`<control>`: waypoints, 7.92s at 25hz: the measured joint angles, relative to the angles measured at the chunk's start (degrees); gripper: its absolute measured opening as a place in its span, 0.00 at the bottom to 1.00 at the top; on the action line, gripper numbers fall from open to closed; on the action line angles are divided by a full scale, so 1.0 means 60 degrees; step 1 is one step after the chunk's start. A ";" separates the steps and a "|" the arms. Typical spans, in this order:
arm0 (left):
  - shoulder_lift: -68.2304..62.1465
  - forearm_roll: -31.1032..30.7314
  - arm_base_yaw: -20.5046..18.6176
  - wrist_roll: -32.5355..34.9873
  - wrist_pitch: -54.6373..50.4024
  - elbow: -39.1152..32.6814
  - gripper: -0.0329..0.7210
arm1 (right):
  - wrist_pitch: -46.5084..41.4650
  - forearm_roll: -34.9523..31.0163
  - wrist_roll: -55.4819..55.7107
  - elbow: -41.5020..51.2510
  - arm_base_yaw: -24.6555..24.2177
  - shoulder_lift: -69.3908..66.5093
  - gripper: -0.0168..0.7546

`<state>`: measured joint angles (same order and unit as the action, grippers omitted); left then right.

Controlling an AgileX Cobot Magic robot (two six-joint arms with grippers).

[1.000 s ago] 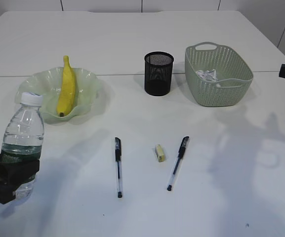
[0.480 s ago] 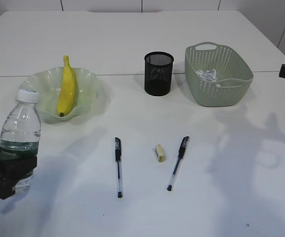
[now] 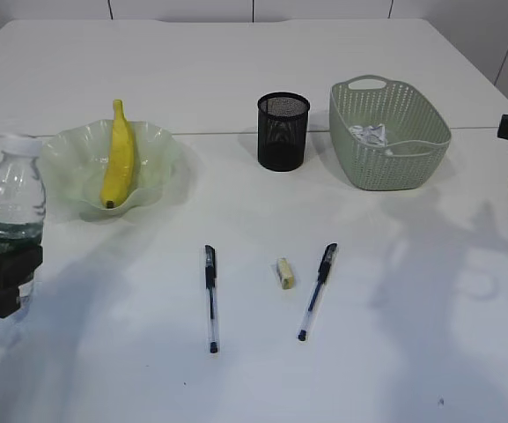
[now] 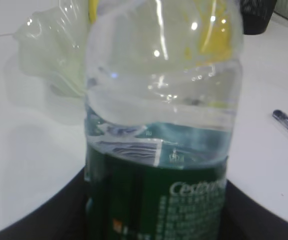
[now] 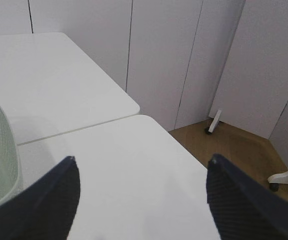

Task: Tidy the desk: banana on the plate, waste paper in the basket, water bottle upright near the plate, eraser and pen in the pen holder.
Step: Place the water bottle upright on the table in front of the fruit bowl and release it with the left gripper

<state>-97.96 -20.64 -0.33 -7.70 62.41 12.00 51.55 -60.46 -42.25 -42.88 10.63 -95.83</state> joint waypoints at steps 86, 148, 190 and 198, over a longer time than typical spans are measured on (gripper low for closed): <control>-0.3987 0.1147 -0.2442 0.0334 -0.2315 0.7817 0.54 | 0.0477 0.0165 0.0000 0.0000 0.0000 0.0000 0.79; -0.4746 0.1407 -0.2134 -0.1515 -0.0047 0.8137 0.54 | 0.0854 0.0203 -0.0020 0.0000 0.0000 0.0000 0.78; -0.5899 0.1190 -0.2112 -0.1536 0.0028 0.8137 0.54 | 0.0961 0.0816 -0.0020 0.0000 0.0000 0.0000 0.78; -0.5899 0.1210 -0.2112 -0.1536 0.0028 0.8137 0.54 | 0.0980 0.0867 -0.0040 0.0000 0.0000 0.0000 0.78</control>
<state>-133.35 -13.37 -13.00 -16.91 62.58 60.83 57.43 -55.26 -42.48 -42.88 10.63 -95.83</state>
